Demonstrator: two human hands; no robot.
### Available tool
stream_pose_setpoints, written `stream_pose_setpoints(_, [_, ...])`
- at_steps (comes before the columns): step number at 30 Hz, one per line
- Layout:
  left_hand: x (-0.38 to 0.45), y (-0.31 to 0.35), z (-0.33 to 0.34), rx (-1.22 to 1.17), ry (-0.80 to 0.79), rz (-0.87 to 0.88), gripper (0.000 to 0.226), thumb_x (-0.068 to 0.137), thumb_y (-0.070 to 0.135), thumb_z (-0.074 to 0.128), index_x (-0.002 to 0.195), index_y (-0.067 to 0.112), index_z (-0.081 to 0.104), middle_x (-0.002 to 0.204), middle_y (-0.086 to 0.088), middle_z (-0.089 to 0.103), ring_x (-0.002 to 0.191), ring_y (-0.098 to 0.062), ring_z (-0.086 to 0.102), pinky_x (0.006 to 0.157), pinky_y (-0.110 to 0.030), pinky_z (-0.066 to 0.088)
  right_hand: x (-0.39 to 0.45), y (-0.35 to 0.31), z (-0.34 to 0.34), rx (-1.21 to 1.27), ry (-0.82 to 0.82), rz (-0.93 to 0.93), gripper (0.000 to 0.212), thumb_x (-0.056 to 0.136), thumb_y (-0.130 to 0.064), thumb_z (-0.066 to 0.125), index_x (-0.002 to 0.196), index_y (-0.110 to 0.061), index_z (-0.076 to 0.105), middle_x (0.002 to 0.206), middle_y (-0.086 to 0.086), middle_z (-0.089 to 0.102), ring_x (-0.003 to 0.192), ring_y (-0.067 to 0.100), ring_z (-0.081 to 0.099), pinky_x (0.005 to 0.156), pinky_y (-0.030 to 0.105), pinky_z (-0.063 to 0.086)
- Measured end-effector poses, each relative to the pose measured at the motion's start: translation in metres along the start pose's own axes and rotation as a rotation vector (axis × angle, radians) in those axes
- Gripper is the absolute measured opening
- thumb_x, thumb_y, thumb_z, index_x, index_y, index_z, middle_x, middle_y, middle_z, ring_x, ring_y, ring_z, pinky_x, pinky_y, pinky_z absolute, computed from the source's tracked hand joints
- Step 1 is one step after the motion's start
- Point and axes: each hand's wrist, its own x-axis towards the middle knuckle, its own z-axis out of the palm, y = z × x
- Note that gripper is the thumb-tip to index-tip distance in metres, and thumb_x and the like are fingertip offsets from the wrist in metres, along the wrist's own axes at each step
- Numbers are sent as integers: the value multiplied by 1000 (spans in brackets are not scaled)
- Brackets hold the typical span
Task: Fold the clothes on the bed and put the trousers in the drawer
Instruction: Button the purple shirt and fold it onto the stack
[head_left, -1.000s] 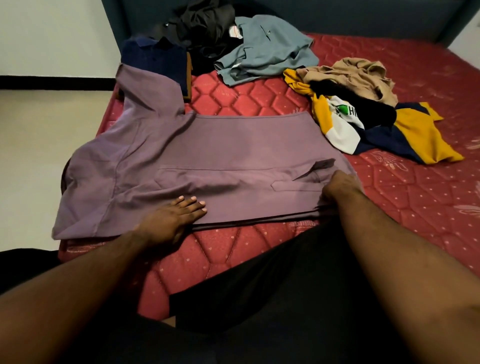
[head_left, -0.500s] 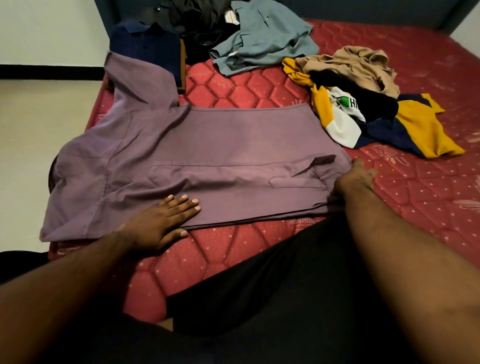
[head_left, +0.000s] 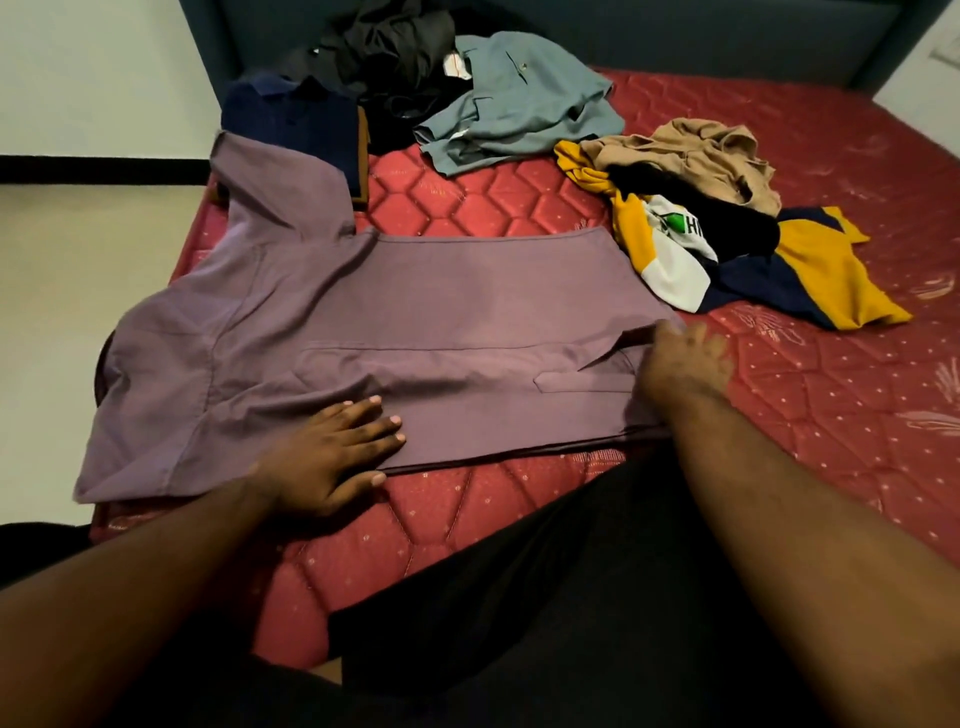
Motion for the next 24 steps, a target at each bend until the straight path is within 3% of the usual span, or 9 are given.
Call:
stream_pose_setpoints(3, [43, 22, -8, 94, 142, -46, 59, 102, 50, 20, 128, 21, 64, 136, 0, 59, 130, -27, 51, 101, -37, 31, -7, -40, 12, -31, 46, -422, 59, 90, -37, 57, 144, -24, 37, 148, 17, 31, 132, 38, 33, 108, 49, 32])
stream_pose_setpoints(6, [96, 35, -15, 16, 25, -315, 63, 95, 54, 18, 143, 25, 48, 151, 1, 44, 141, -25, 36, 110, -42, 27, -23, -66, 32, -47, -115, -723, 71, 93, -55, 47, 153, -33, 17, 162, 8, 8, 147, 33, 11, 117, 50, 14])
stream_pose_setpoints(10, [95, 11, 7, -15, -204, -555, 85, 79, 77, 3, 154, 39, 1, 164, 10, 1, 151, -20, 2, 120, -50, 2, -13, -49, 60, -125, -351, -719, 93, 83, -77, 40, 152, -40, -9, 161, -8, -15, 149, 22, -10, 116, 53, -6])
stream_pose_setpoints(13, [56, -17, 6, 3, -195, -640, 90, 73, 86, 1, 152, 45, -4, 164, 12, -2, 151, -20, 1, 119, -51, -3, -1, -41, 64, -138, -387, -650, 109, 74, -84, 43, 151, -36, -16, 160, -12, -20, 148, 18, -14, 117, 53, -10])
stream_pose_setpoints(15, [44, -29, -7, -32, -174, -684, 87, 75, 86, 6, 153, 46, 4, 163, 15, 7, 150, -18, 8, 117, -54, 2, 1, -43, 64, -185, -369, -654, 114, 70, -87, 44, 150, -35, -20, 160, -9, -21, 148, 21, -16, 116, 56, -11])
stream_pose_setpoints(17, [42, -47, -18, -107, -36, -800, 78, 80, 78, 19, 149, 42, 30, 155, 10, 35, 142, -20, 32, 113, -51, 18, -3, -53, 58, -231, -325, -702, 119, 67, -87, 47, 150, -34, -20, 160, -6, -20, 148, 25, -16, 113, 60, -10])
stream_pose_setpoints(19, [48, -71, -37, -303, 75, -877, 60, 81, 70, 42, 121, 31, 63, 118, 3, 69, 109, -19, 63, 97, -39, 44, -16, -75, 50, -208, -216, -804, 117, 68, -86, 47, 153, -32, -13, 161, -3, -16, 148, 25, -14, 112, 61, -8])
stream_pose_setpoints(21, [57, -88, -56, -562, -96, -861, 33, 82, 50, 70, 84, 17, 72, 71, 3, 71, 63, -8, 64, 64, -21, 51, -44, -110, 50, -109, -121, -1008, 104, 74, -84, 36, 155, -28, 4, 163, 2, -5, 150, 26, -5, 115, 59, -3])
stream_pose_setpoints(24, [73, -102, -71, -661, -299, -728, 19, 81, 25, 79, 75, 9, 71, 61, 2, 64, 54, -6, 53, 58, -21, 45, -102, -161, 85, -51, -67, -1342, 86, 80, -76, 24, 150, -26, 32, 159, 7, 24, 146, 33, 20, 113, 63, 12])
